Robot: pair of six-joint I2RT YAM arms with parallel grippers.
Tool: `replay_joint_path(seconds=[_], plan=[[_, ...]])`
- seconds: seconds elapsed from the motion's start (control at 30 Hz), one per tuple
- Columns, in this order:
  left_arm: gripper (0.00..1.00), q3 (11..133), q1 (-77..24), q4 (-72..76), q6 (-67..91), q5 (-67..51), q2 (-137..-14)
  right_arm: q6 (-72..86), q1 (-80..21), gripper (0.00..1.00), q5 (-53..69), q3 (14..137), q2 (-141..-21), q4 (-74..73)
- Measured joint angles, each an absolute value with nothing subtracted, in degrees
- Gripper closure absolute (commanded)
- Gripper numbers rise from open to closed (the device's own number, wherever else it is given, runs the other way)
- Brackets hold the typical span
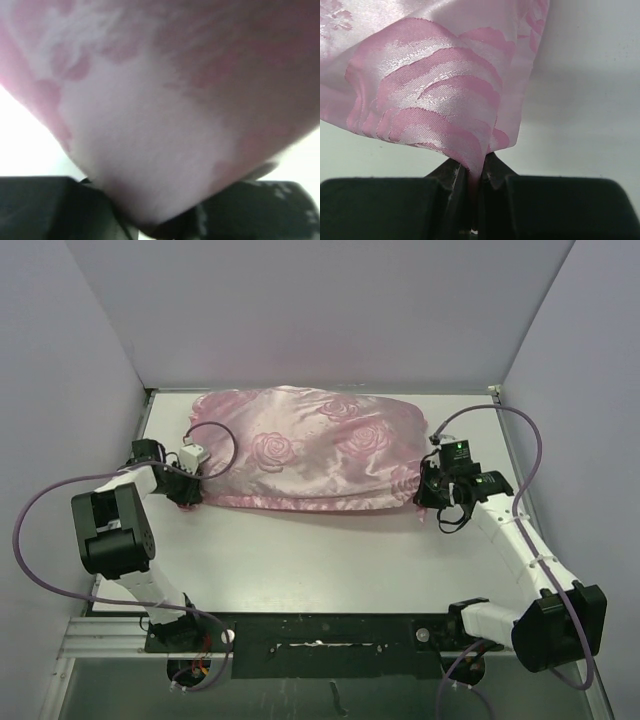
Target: Remove the pillowcase from the pillow
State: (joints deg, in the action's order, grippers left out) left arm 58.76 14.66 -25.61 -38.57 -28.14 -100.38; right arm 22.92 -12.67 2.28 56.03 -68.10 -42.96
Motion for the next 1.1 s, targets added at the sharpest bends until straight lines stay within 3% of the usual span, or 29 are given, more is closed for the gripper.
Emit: replay_joint_path(seconds=[0.03, 0.33, 0.6, 1.1], plan=[[1.0, 58.7, 14.5, -26.0, -38.9, -28.6, -100.3, 22.9, -12.8, 1.0, 2.5, 56.4, -67.8, -43.0], [1.0, 60.1, 15.4, -36.3, -39.4, -34.4, -95.6, 22.6, -18.6, 1.0, -0.5, 59.7, -66.1, -45.1], [1.0, 74.8, 21.0, -55.3, -39.2, -44.3, -90.3, 23.2, -24.5, 1.0, -5.7, 62.8, -62.0, -49.7], [1.0, 98.2, 25.5, -71.0, -34.2, -52.8, -73.5, 25.1, -25.6, 1.0, -8.1, 90.8, -53.5, -62.8]])
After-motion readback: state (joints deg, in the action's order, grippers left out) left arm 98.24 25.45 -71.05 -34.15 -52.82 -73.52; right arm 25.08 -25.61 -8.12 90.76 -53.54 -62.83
